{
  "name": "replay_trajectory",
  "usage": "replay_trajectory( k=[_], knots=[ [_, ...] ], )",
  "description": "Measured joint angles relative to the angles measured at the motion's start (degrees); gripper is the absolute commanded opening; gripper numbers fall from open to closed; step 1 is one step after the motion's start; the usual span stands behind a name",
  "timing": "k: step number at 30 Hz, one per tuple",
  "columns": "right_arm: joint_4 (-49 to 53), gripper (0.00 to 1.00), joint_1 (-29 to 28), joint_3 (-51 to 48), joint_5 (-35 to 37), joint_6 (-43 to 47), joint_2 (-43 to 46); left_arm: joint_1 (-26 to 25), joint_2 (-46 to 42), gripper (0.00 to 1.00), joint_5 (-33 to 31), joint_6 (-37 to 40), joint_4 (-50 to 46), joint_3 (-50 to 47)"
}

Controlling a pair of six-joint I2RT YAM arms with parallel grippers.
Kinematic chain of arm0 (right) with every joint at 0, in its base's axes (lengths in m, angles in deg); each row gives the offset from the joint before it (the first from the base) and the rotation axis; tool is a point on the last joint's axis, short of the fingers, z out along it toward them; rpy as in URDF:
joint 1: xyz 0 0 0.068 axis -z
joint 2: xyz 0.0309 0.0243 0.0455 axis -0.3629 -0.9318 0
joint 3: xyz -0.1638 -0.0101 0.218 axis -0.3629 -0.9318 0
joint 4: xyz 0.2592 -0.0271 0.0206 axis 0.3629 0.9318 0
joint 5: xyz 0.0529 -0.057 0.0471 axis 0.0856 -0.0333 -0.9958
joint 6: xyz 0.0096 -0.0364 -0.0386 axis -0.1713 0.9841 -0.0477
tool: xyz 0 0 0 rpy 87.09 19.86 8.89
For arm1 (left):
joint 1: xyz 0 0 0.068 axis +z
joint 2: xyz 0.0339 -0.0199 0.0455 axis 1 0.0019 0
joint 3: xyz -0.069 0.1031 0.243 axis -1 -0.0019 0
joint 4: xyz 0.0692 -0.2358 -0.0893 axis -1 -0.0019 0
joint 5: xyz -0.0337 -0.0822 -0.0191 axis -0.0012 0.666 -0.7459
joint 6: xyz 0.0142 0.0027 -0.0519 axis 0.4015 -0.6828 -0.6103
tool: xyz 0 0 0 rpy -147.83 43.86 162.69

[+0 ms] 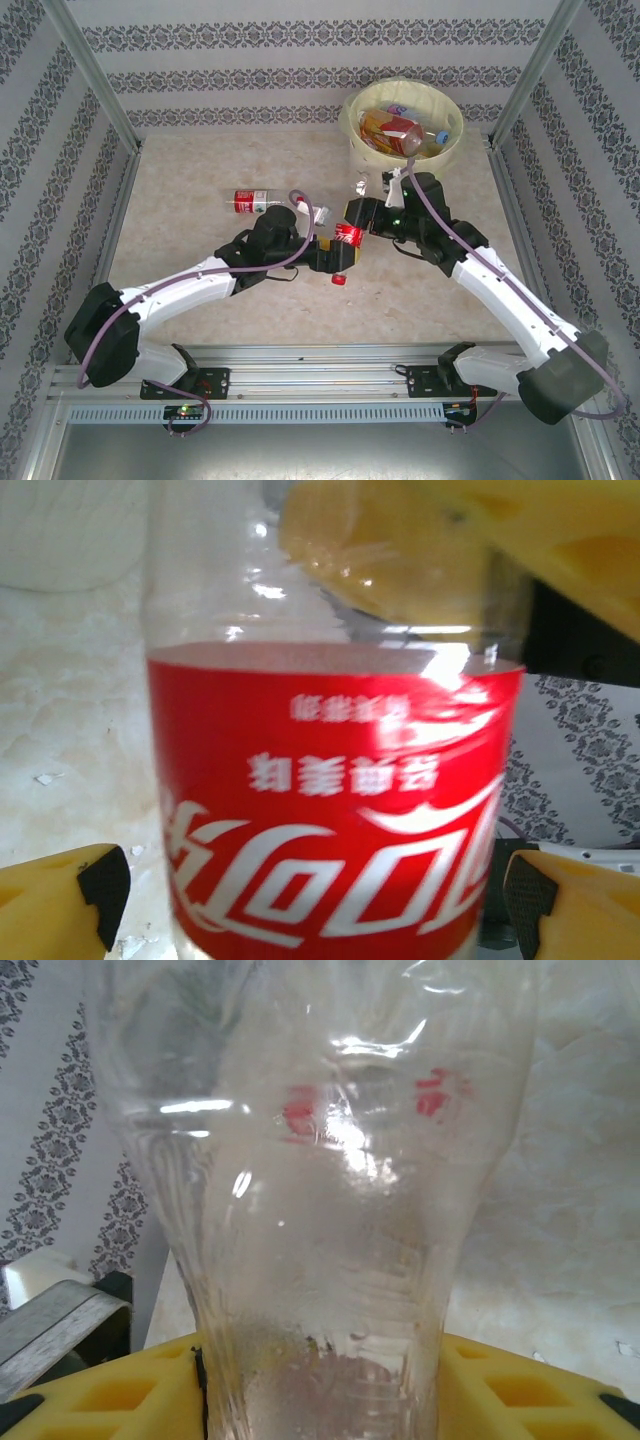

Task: Put the plastic bottles in the bin

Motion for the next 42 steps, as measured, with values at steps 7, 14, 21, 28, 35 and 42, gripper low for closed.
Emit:
replay_trajectory(
  k=[7,14,21,28,35,42],
  knots=[
    [11.7,0.52,3.0,11.2,4.8,8.3,1.5,0.0,-4.1,1.00,-2.9,5.0,-5.8,2.2],
    [22.9,0.52,10.7,26.2,12.4,18.7,0.6,0.0,-8.0,1.00,-7.3,13.2,-15.1,8.0],
    [28.6,0.52,15.2,43.0,21.3,29.1,-7.5,0.0,-8.4,1.00,-9.5,16.9,-21.5,9.3],
    [31.6,0.51,16.3,53.5,27.5,36.6,-16.2,0.0,-7.8,1.00,-10.9,18.1,-25.4,10.9],
    [28.2,0.50,16.3,65.8,34.9,45.7,-28.3,0.0,-7.6,1.00,-12.1,18.1,-26.2,12.4],
    [26.9,0.52,16.3,73.7,38.0,52.0,-37.7,0.0,-6.2,1.00,-12.7,18.1,-26.7,12.8]
  ],
)
